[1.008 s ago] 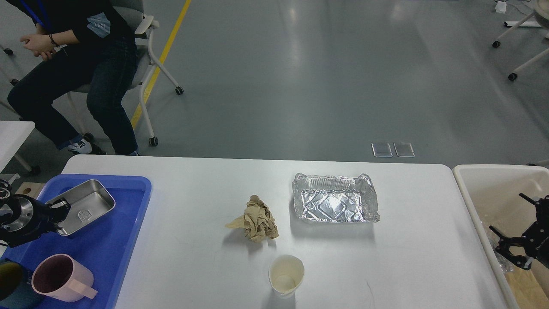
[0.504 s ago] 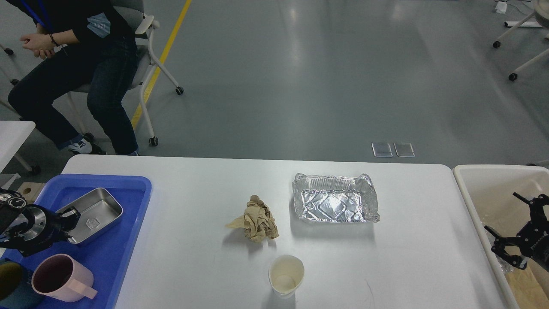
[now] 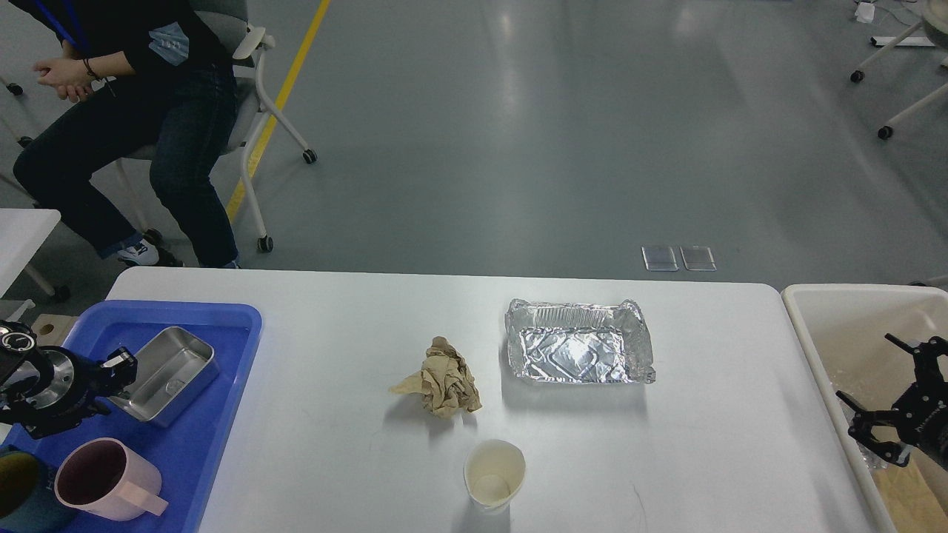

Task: Tidy desktop

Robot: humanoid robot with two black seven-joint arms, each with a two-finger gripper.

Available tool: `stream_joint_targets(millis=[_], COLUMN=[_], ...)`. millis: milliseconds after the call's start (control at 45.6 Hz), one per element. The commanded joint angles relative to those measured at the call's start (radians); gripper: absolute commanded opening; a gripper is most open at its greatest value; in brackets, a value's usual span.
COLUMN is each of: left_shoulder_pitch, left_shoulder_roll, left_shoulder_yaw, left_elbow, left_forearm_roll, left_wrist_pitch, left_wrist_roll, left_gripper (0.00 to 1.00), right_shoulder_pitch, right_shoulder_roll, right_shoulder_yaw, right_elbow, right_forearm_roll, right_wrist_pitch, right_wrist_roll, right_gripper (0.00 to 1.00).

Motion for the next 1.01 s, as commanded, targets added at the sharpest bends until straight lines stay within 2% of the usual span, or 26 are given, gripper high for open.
stream_joint_targets(millis=[0,175,395,614,789,986], left_shoulder_pitch=[0.000,-0.025,-0.172,-0.270,-0.290,-0.290], left_shoulder_roll=[0.029,0.077,0.164,0.170,0.175,0.164], left_shoulder_yaw=[-0.002,-0.013,-0.013,-0.034,-0.047,-0.126], left_elbow=[-0.006,-0.009,-0.005,-0.003,-0.003,-0.011], left_forearm_roll=[-0.040,-0.093,-0.247,-0.376,-0.404,-0.435], left_wrist_pitch=[-0.020,-0.031,-0.048,-0.046,-0.051,-0.068], left_wrist_roll=[0.000,0.003,0.012,0.012,0.012,0.011], left_gripper=[1.00,1.00,1.00,1.00,1.00,1.00], right_shoulder_pitch=[-0.002,-0.003,0.000,0.012,0.024,0.046], right_shoulder_roll=[0.000,0.000,-0.012,-0.028,-0.051,-0.057], right_shoulder_yaw=[0.001,0.000,0.003,0.003,0.003,0.000], right_elbow=[0.000,0.000,0.023,0.026,0.026,0.026], right_forearm_roll=[0.000,0.000,0.000,0.000,0.000,0.000], right_wrist_pitch=[0.000,0.000,-0.006,-0.014,-0.014,-0.017], right_wrist_roll=[0.000,0.000,-0.003,-0.006,-0.008,-0.009], right_gripper=[1.00,1.00,1.00,1.00,1.00,1.00])
